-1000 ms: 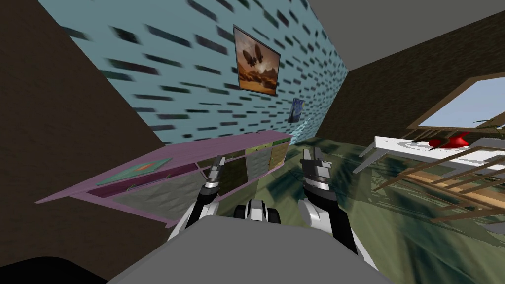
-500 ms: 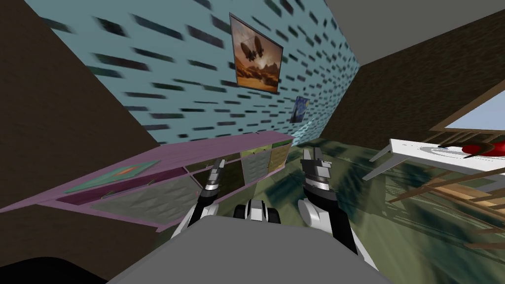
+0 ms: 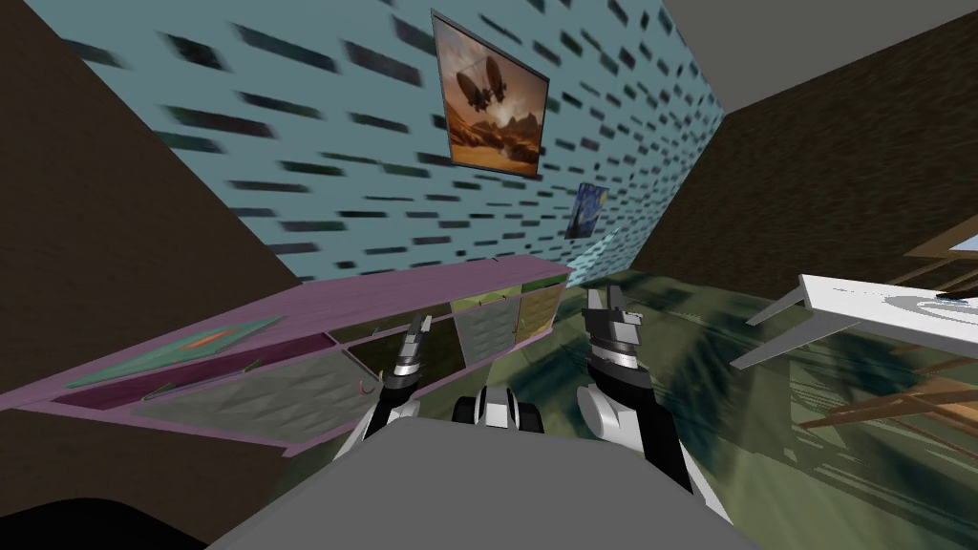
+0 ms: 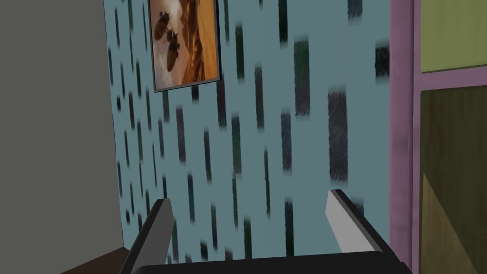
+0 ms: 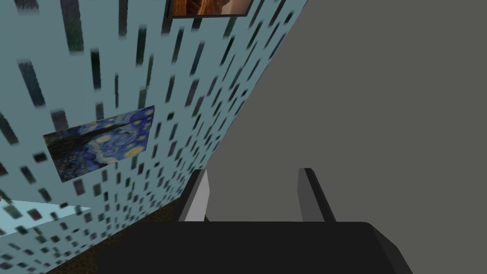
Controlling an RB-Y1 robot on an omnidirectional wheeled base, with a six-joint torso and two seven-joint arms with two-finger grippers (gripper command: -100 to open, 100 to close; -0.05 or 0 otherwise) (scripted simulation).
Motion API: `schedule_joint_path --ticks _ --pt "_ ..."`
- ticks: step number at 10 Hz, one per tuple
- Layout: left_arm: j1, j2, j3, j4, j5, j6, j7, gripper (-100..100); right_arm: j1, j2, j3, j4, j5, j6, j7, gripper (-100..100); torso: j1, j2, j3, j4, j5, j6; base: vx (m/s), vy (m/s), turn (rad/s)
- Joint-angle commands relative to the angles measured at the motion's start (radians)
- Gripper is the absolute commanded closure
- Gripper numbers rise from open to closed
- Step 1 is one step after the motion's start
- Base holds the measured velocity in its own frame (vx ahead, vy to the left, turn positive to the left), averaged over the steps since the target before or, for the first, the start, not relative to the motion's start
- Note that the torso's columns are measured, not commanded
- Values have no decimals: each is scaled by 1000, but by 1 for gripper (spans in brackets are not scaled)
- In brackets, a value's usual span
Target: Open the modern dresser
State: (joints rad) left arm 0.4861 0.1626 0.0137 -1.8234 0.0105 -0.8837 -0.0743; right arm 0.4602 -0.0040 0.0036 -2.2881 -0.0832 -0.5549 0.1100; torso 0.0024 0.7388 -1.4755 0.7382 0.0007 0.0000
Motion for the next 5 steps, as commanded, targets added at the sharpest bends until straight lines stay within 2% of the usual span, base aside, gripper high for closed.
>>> schedule_joint_path --ticks 1,5 --pt "-13 -3 6 59 11 -34 2 -100 0 0 0 0 0 0 0 0 2 2 1 1 0 0 87 -77 41" --pt "-25 -8 22 155 36 -92 11 -100 0 0 0 0 0 0 0 0 -4 -1 -1 0 -1 0 116 -141 65"
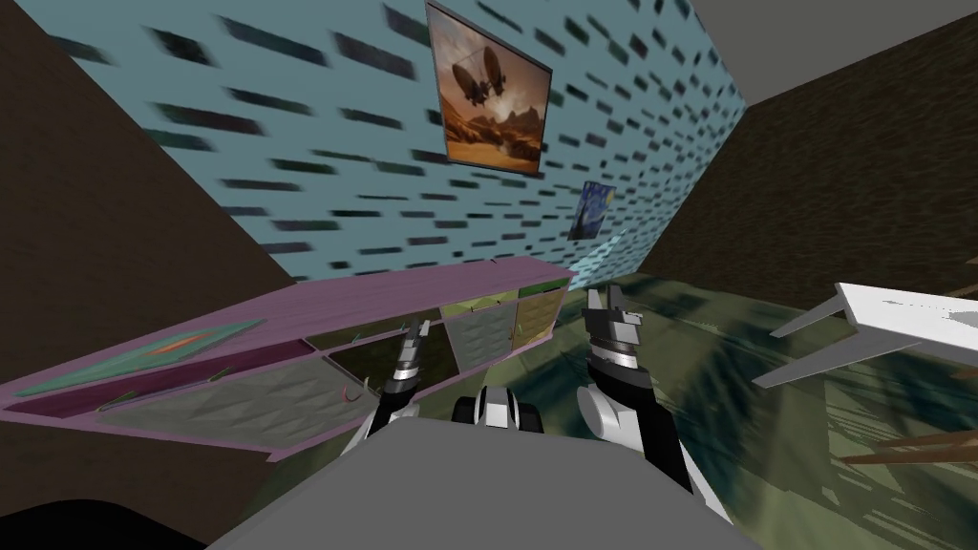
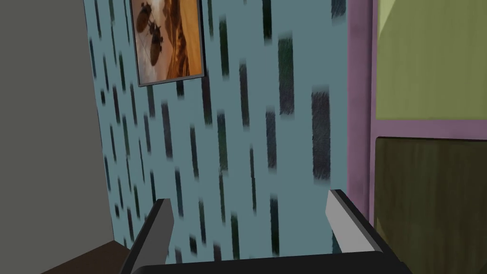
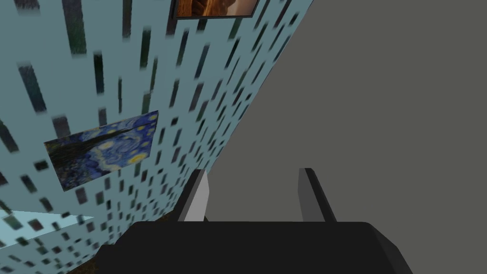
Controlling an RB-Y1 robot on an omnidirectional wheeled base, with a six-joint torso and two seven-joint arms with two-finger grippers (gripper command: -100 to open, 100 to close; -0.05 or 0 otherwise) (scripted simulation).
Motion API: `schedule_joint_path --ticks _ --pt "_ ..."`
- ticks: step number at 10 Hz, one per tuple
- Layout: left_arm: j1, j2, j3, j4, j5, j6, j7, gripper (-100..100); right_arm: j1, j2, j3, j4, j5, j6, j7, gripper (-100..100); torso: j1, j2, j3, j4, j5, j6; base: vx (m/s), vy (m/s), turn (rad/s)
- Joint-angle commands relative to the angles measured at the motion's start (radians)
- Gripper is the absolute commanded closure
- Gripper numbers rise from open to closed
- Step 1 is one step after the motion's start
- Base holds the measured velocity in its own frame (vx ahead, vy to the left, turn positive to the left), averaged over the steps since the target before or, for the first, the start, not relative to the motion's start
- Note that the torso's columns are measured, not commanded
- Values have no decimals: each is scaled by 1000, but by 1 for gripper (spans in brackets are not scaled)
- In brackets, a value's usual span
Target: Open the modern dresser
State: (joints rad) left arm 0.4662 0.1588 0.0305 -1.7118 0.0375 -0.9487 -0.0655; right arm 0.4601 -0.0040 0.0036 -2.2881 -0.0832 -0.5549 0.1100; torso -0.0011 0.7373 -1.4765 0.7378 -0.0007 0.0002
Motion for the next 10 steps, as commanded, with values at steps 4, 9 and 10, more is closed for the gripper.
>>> schedule_joint_path --ticks 4,9,10 --pt "-18 -18 20 142 33 -83 11 -100 0 0 0 0 0 0 0 0 5 2 2 1 2 0 108 -126 67" --pt "-34 -35 39 267 63 -151 22 -100 0 0 0 0 0 0 0 0 1 1 1 1 1 0 113 -145 63" --pt "-34 -35 39 271 63 -151 22 -100 0 0 0 0 0 0 0 0 2 -2 -1 0 1 0 103 -106 33"
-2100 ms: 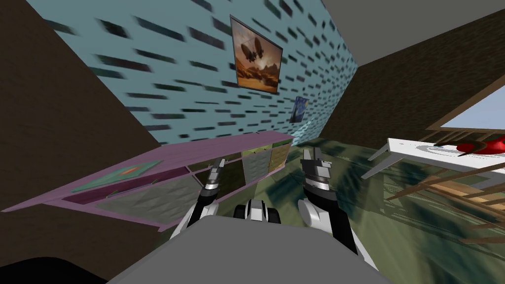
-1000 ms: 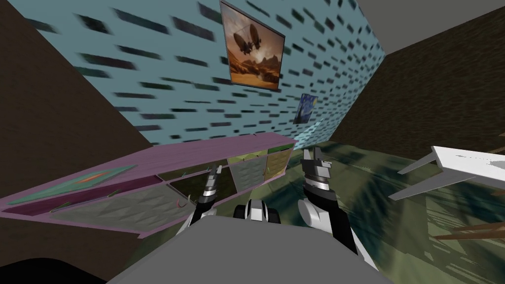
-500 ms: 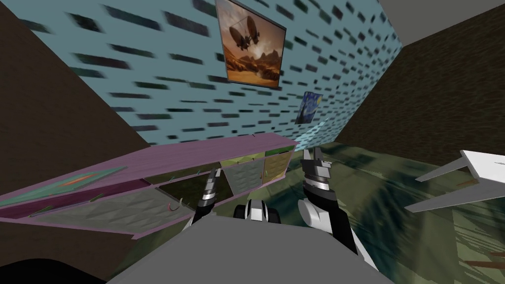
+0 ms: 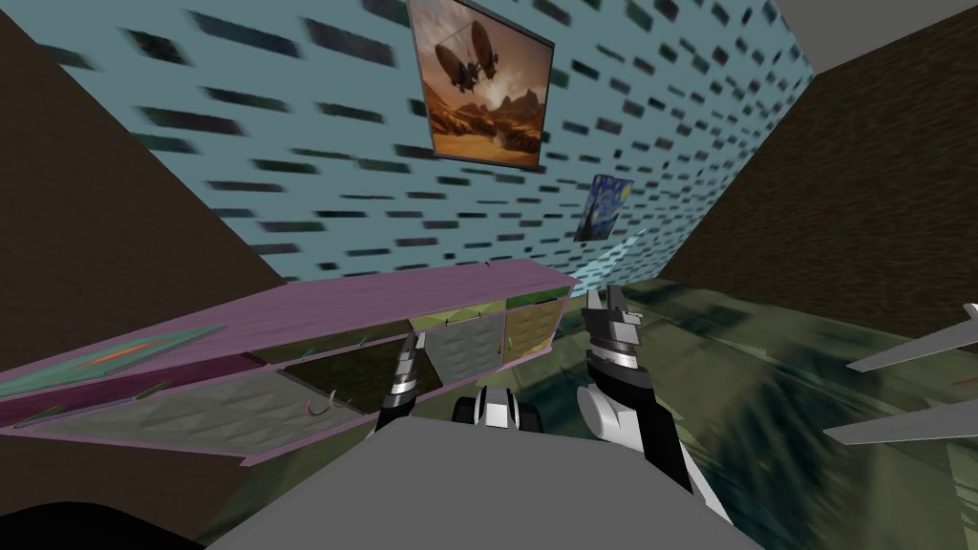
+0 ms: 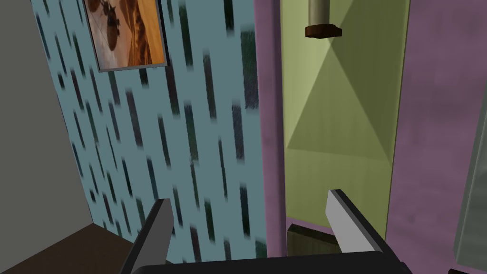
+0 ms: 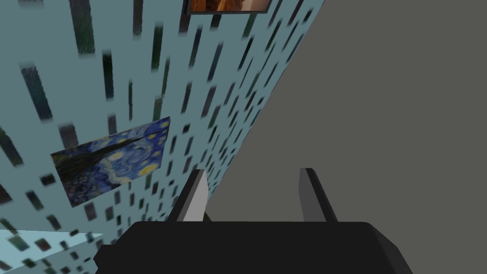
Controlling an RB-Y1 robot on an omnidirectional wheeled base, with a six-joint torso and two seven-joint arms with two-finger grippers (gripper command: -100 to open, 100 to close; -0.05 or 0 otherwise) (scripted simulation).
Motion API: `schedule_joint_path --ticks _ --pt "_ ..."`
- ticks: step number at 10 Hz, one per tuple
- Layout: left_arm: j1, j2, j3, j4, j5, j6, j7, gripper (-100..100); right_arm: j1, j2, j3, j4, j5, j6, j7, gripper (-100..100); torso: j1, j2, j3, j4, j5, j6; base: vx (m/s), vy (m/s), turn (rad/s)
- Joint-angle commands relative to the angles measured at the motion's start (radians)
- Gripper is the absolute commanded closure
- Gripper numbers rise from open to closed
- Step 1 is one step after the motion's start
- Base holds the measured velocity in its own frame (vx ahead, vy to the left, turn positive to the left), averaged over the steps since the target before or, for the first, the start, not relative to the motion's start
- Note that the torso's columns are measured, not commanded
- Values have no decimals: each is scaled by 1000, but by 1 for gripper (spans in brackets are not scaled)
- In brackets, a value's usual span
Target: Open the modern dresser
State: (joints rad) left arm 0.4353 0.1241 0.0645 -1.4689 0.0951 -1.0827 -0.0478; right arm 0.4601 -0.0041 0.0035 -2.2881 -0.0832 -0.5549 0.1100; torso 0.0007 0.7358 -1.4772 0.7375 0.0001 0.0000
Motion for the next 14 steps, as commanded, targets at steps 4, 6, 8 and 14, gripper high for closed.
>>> schedule_joint_path --ticks 4,6,8,14 --pt "-17 -13 20 134 32 -77 14 -100 0 0 0 0 0 0 0 0 -4 2 1 1 -1 0 88 -138 60" --pt "-22 -19 27 175 42 -101 18 -100 0 0 0 0 0 0 0 0 -1 1 1 0 0 0 93 -143 66" --pt "-27 -35 34 220 53 -128 22 -100 0 0 0 0 0 0 0 0 2 3 2 1 1 0 93 -125 50" --pt "-45 -2 50 148 62 -39 31 -100 0 0 0 0 0 0 0 0 -1 2 1 1 0 0 14 -31 11"
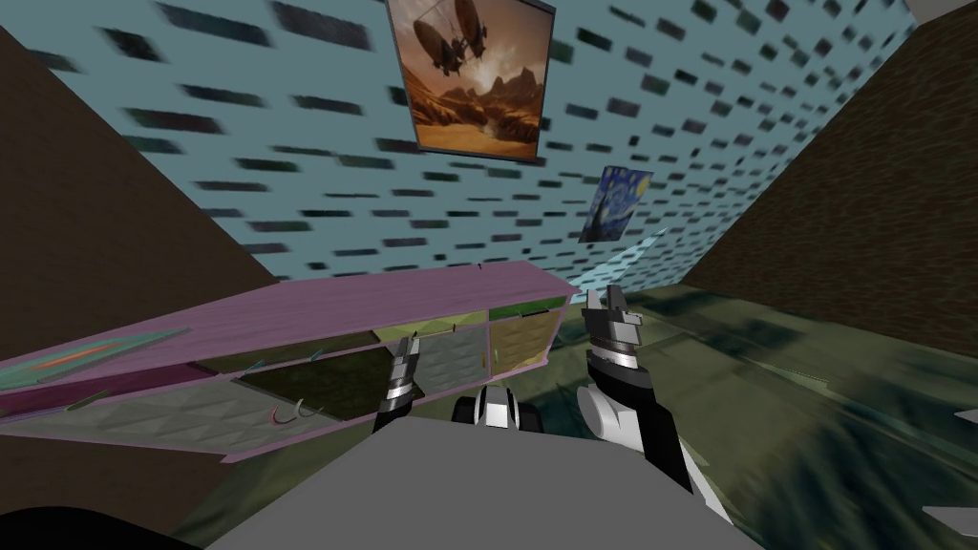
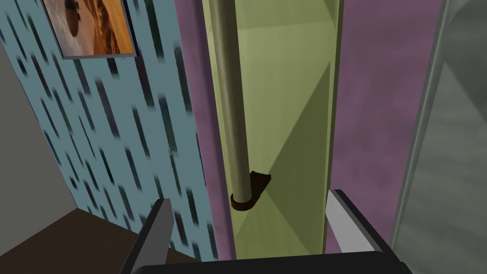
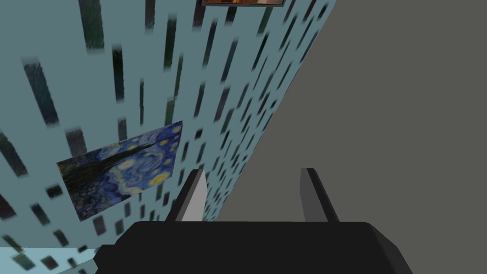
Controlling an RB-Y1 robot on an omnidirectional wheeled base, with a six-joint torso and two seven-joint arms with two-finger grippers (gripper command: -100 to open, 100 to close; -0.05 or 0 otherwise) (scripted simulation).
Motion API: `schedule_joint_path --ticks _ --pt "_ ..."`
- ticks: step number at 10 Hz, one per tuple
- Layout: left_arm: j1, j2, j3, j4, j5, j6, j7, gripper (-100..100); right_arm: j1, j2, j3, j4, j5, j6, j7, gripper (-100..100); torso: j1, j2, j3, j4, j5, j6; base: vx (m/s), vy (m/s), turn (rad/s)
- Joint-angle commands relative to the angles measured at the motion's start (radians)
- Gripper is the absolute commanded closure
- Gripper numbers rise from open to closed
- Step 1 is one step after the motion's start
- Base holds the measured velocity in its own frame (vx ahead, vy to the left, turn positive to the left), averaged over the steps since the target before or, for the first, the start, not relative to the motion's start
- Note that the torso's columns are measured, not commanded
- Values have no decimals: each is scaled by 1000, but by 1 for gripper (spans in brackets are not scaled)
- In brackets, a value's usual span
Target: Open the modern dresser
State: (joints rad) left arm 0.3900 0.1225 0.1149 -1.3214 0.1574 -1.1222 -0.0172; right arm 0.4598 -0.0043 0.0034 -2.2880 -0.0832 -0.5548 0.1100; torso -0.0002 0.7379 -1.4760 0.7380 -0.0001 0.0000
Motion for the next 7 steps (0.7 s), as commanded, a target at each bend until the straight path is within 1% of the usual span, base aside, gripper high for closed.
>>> schedule_joint_path --ticks 1,3,4,5,6,7 --pt "4 -12 -7 26 -5 -30 -5 100 0 0 0 0 0 0 0 0 1 0 0 0 0 0 -3 13 -16" --pt "8 -19 -12 42 -8 -52 -7 100 0 0 0 0 0 0 0 0 -2 4 2 3 -3 0 -7 31 -12" --pt "12 -26 -16 59 -11 -74 -10 100 0 0 0 0 0 0 0 0 -1 4 2 2 -2 -1 -5 23 -7" --pt "10 -22 -14 51 -9 -58 -7 100 0 0 0 0 0 0 0 0 0 2 2 1 0 -1 -4 5 -5" --pt "19 -11 -13 25 -6 -42 1 100 0 0 0 0 0 0 0 0 0 1 1 1 0 -1 -84 -51 24" --pt "24 -3 -11 5 -3 -27 6 100 0 0 0 0 0 0 0 0 -2 5 3 2 -1 -2 -164 -79 40"
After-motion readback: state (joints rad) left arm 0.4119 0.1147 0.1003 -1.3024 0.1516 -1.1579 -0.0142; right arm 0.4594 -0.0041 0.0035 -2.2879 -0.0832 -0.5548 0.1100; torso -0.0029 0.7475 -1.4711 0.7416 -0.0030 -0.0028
